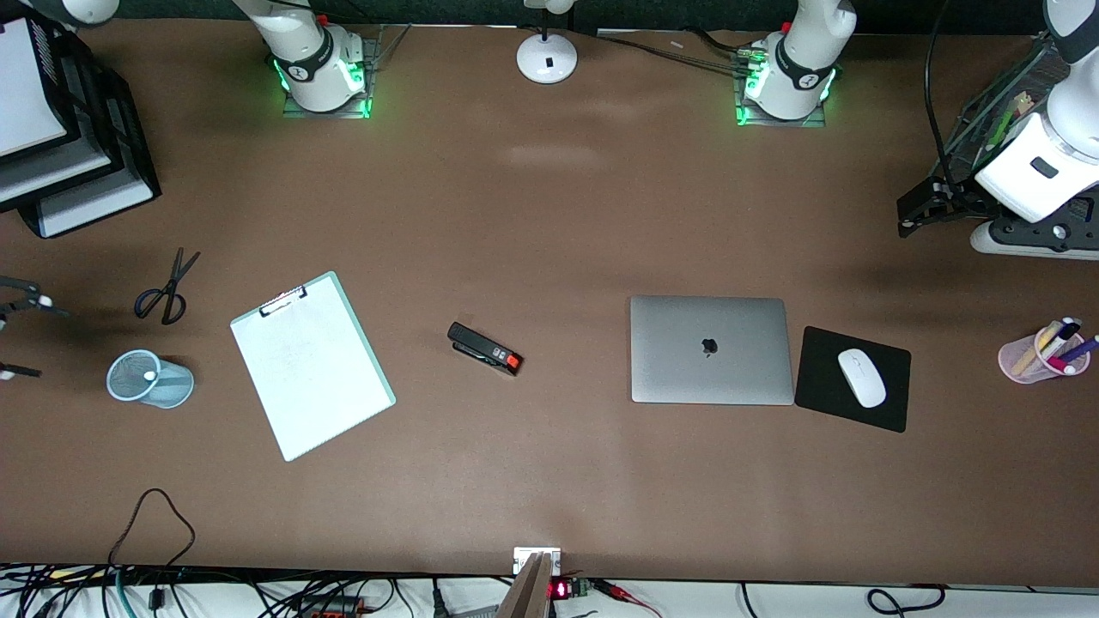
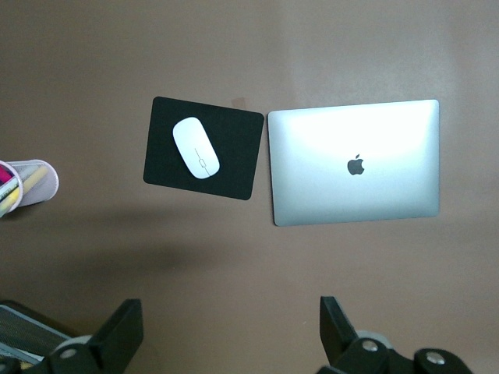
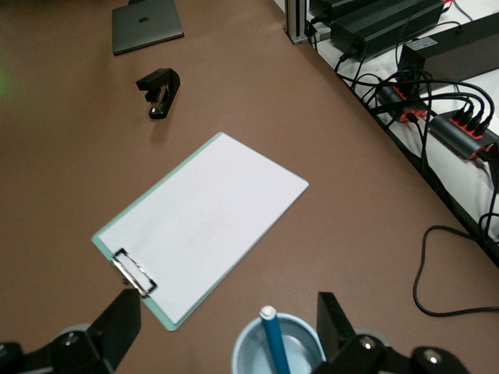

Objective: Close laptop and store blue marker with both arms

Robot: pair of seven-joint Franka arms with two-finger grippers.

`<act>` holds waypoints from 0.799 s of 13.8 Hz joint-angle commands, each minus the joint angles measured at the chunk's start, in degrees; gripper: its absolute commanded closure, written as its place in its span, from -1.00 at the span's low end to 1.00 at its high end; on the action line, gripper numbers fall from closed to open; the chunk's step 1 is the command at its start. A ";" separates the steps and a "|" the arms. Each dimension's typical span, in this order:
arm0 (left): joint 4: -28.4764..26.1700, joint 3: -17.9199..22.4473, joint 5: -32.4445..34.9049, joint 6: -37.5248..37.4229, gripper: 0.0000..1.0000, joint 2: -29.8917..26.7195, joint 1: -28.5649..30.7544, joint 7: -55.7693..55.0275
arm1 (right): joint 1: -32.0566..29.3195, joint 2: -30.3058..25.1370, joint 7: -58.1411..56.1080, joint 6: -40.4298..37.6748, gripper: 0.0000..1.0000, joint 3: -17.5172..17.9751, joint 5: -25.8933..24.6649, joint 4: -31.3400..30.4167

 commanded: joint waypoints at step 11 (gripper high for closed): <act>-0.02 -0.23 0.58 -0.58 -1.00 -0.86 -0.20 0.34 | 19.70 -14.38 37.86 -2.60 -1.00 0.29 -23.40 -1.01</act>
